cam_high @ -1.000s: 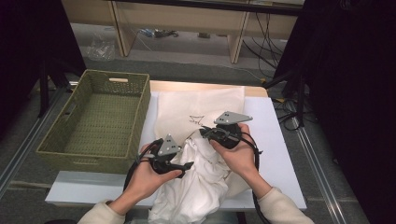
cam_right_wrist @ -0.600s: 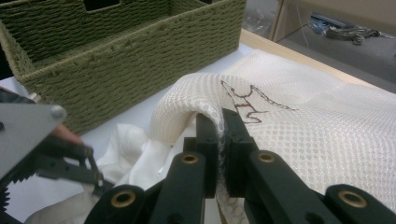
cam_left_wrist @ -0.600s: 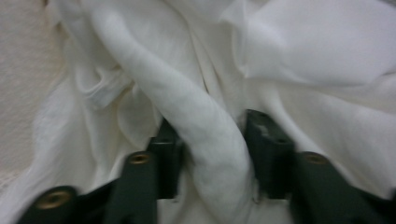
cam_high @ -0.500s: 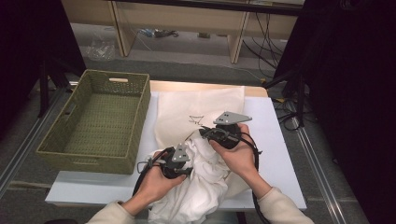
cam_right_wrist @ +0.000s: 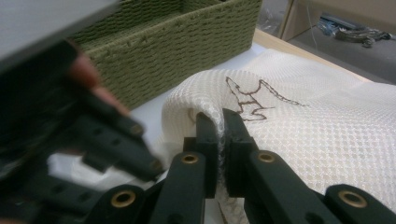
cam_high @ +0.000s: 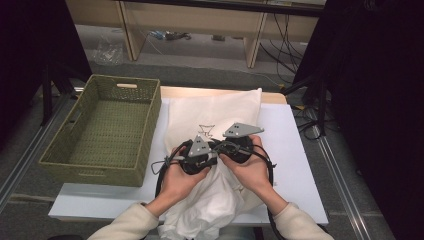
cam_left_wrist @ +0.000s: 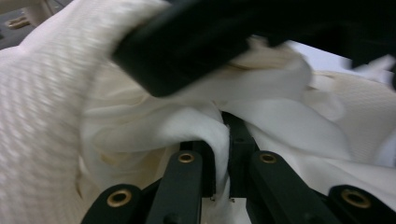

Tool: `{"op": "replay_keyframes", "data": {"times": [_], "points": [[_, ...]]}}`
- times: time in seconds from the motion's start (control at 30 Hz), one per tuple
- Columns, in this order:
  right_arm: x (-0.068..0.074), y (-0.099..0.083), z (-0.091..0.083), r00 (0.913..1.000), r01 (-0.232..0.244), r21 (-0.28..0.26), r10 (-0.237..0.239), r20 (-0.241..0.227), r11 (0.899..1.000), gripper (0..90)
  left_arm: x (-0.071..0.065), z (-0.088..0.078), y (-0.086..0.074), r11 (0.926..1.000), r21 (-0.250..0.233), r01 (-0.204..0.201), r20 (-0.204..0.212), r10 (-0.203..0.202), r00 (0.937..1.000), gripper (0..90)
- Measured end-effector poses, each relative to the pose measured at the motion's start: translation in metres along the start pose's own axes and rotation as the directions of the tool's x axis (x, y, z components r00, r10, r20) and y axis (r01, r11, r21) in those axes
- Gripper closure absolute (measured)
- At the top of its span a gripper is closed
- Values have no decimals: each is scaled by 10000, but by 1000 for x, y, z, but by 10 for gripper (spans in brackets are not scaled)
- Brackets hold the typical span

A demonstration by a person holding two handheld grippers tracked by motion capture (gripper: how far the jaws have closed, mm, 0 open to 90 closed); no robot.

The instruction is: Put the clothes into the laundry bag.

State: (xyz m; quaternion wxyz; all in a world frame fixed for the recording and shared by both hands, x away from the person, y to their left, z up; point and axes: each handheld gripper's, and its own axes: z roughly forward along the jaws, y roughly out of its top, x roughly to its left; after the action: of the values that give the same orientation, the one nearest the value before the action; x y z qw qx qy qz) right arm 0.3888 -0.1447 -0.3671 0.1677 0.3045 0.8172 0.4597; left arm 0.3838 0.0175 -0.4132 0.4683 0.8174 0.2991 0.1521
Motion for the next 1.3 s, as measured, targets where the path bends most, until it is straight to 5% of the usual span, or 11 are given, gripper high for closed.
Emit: {"op": "replay_keyframes", "data": {"times": [0.1,0.23,0.4,0.43,0.6,0.73,0.93,1.03,1.07,1.2,1.3], "points": [[-2,-1,1,9997,-219,218,220,-79,9995,878,10,13,-8,9988,180,454,-161,-451,9989,833],[-6,-2,1,9999,-37,79,38,-126,10000,878,10,13,-16,9986,465,246,143,-253,9996,743],[-7,-2,0,9995,-292,128,293,-81,9995,877,8,-9,-21,9983,573,139,176,-150,9997,424],[-7,-2,0,9995,-305,137,306,-67,9994,877,9,-14,-23,9984,444,343,173,-351,9992,399],[-7,0,-1,9999,-155,71,155,21,9999,876,6,-42,-27,9981,610,-67,30,66,10000,314],[-7,0,-1,9998,-215,105,215,-15,9997,876,-3,-46,-37,9938,1047,-366,-54,374,9993,305],[-8,0,-2,9999,-86,60,85,115,9999,876,-9,-22,-53,9701,2302,-773,211,744,9970,351],[-6,-1,-1,9989,-459,151,459,-30,9988,876,-12,-12,-58,9599,2649,-913,359,848,9958,455],[-8,-1,0,9999,-136,102,136,-73,9999,876,-12,-9,-59,9572,2706,-1023,380,956,9947,512],[-7,-1,0,9997,-199,99,200,-128,9998,876,-12,0,-58,9432,3097,-1201,742,1019,9920,674],[-7,-1,0,10000,-9,100,8,59,9999,876,-15,-1,-54,9573,2766,-846,691,680,9953,803]]}}
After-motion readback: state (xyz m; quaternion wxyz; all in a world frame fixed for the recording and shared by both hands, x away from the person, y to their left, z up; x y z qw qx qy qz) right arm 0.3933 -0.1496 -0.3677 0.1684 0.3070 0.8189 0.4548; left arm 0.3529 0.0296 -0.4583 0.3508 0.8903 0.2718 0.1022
